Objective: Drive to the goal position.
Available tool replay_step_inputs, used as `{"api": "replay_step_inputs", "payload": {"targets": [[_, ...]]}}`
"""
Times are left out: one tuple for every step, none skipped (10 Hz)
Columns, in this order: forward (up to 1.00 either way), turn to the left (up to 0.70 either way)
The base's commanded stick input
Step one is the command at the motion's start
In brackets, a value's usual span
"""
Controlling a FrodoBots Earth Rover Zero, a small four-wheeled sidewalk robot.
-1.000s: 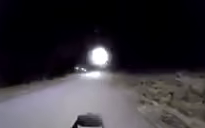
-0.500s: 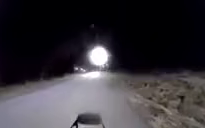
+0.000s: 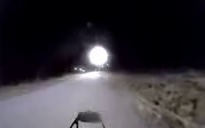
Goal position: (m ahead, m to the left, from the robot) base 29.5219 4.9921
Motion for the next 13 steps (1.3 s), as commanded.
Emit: {"api": "replay_step_inputs", "payload": {"targets": [[1.0, 0.0], [1.0, 0.0], [1.0, 0.0], [1.0, 0.0], [1.0, 0.0], [1.0, 0.0], [1.0, 0.0], [1.0, 0.0], [1.0, 0.0], [1.0, 0.0], [1.0, 0.0], [1.0, 0.0], [1.0, 0.0]]}}
